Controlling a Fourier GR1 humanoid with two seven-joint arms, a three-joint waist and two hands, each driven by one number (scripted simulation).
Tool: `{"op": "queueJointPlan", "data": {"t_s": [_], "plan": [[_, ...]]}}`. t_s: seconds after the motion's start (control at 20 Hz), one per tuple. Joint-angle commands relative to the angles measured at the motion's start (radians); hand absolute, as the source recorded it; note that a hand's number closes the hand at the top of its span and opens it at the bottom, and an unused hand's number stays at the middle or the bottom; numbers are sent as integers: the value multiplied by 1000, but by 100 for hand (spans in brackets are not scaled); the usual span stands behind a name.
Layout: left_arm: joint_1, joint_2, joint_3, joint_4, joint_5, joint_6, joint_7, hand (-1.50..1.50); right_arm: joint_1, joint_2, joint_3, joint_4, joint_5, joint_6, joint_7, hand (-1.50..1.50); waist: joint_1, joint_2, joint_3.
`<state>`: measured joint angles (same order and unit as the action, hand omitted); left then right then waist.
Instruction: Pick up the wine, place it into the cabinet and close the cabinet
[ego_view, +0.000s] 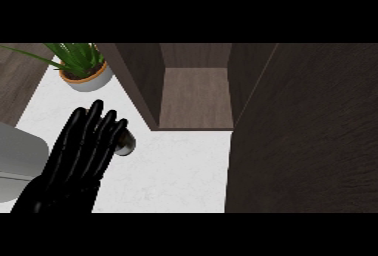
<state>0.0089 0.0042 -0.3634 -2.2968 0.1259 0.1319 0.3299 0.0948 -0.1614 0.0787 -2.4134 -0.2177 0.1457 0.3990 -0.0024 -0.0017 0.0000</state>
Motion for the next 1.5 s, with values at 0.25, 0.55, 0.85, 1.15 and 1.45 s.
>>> {"op": "queueJointPlan", "data": {"t_s": [0.25, 0.55, 0.85, 1.15, 1.45], "plan": [[-21, -2, 46, -90, -24, 70, 104, -150, -52, 29, 10, -137, -14, -59, 135, -150, 0, 0, 0], [31, 72, 203, -122, 95, -6, 105, -150, -64, 35, 40, -142, 23, -70, 137, -150, 3, 0, -1], [-64, 156, 426, -148, 225, -10, 227, -150, -60, 16, 9, -106, 12, -41, 126, -150, 1, 0, 0], [-29, 140, 496, 2, 269, -88, 87, -150, -83, 2, -6, -172, -14, -57, 192, -150, -1, 0, -1], [-50, 154, 519, 112, 275, -104, 103, -150, -116, 43, -7, -79, 28, -70, 131, -150, 0, 1, 0]]}}
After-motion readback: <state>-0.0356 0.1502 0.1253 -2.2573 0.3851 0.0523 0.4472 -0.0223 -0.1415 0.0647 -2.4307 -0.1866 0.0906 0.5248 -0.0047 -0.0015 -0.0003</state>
